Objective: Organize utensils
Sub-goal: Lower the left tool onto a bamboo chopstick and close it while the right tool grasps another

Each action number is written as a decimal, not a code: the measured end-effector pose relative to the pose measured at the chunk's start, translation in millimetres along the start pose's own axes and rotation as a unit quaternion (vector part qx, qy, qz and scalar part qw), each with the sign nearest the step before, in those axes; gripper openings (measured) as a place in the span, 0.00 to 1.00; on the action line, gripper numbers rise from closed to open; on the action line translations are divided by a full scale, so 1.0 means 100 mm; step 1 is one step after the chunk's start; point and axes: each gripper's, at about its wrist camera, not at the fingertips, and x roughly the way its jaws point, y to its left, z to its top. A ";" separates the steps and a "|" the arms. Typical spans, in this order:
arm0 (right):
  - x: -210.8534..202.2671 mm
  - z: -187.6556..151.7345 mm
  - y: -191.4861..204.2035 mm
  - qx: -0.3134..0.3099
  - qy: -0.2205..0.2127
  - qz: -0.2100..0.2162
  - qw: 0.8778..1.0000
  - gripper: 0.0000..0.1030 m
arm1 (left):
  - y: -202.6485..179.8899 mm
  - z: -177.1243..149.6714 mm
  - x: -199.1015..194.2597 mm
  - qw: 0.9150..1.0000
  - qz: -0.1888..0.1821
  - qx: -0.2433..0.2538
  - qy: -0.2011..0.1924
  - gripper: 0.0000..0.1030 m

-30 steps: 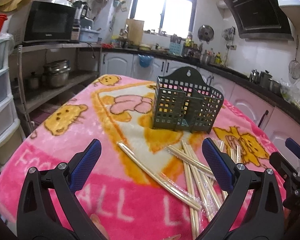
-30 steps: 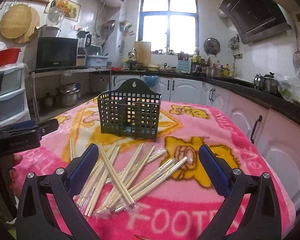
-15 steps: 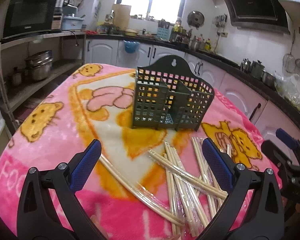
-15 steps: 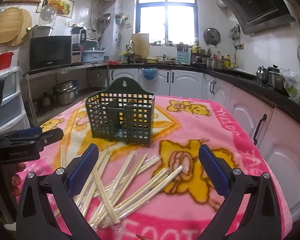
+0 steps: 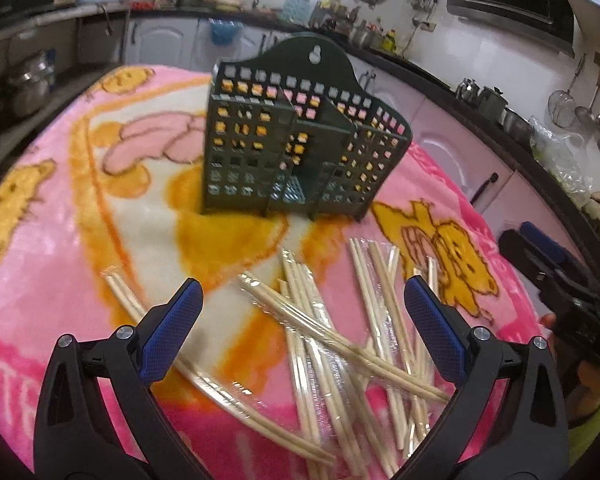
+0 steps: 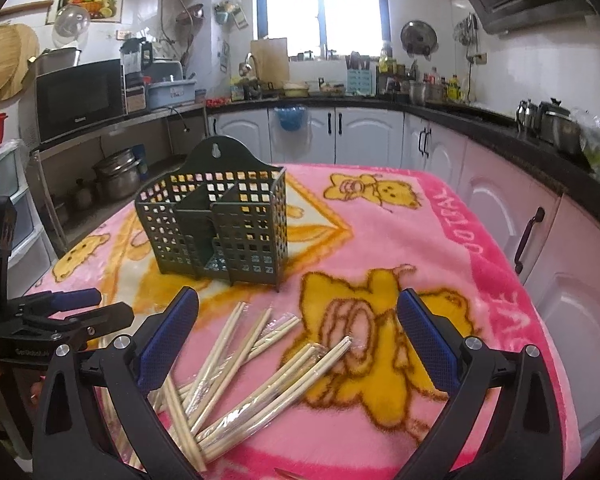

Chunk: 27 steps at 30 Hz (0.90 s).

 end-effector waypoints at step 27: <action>0.99 -0.06 -0.18 0.063 0.168 0.085 0.980 0.33 | 0.47 0.17 0.55 0.987 -0.038 -0.110 0.109 0.63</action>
